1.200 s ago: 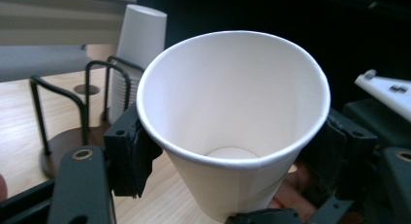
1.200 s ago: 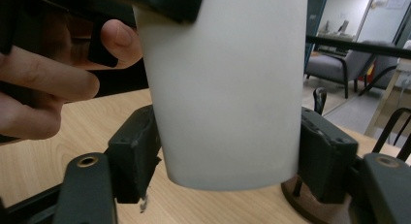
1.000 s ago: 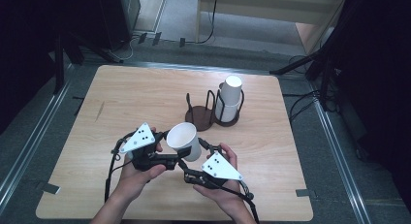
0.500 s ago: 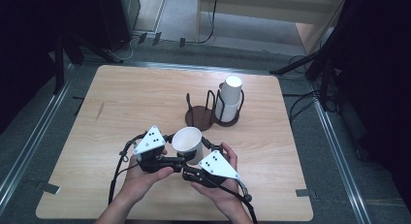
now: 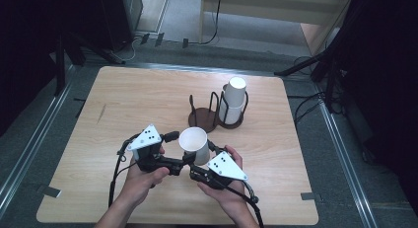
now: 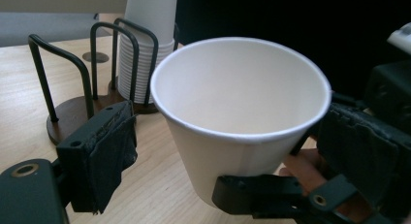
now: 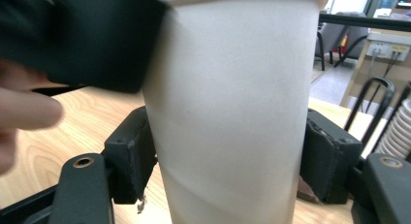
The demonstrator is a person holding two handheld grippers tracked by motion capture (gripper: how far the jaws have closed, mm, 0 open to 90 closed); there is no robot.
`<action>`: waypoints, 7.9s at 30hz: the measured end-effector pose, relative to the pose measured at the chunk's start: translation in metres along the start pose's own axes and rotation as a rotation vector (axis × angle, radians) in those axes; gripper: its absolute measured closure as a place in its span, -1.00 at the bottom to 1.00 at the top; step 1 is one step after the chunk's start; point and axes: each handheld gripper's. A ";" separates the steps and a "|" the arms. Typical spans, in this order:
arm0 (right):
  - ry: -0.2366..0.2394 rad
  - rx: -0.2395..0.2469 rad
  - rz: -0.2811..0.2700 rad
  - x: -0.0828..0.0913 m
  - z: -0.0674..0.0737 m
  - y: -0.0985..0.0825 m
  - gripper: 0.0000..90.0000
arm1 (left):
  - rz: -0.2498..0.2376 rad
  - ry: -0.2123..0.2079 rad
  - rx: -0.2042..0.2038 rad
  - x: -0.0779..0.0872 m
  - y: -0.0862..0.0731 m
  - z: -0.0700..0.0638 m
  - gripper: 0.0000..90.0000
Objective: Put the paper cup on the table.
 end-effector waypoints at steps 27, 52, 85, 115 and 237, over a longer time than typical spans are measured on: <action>-0.157 -0.062 -0.074 0.021 -0.055 0.003 -0.33 | -0.084 0.069 0.037 0.029 0.000 0.035 -1.00; -0.358 -0.108 -0.155 0.048 -0.121 -0.002 -0.33 | -0.148 0.393 0.106 0.101 -0.037 0.116 -1.00; -0.542 -0.247 -0.035 0.061 -0.184 -0.043 -0.27 | -0.221 0.557 0.153 0.140 -0.101 0.165 -1.00; -0.505 -0.470 0.113 0.040 -0.212 -0.067 -0.29 | -0.209 0.542 0.182 0.133 -0.110 0.171 -1.00; -0.527 -0.272 0.175 0.162 -0.150 -0.056 -1.00 | -0.224 0.537 0.200 0.132 -0.111 0.172 -1.00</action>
Point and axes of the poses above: each handheld gripper's, and its own axes: x roughly backward along the jaws, y roughly out of its top, z roughly to its left, and after that the axes turned 8 degrees about y, right-handed
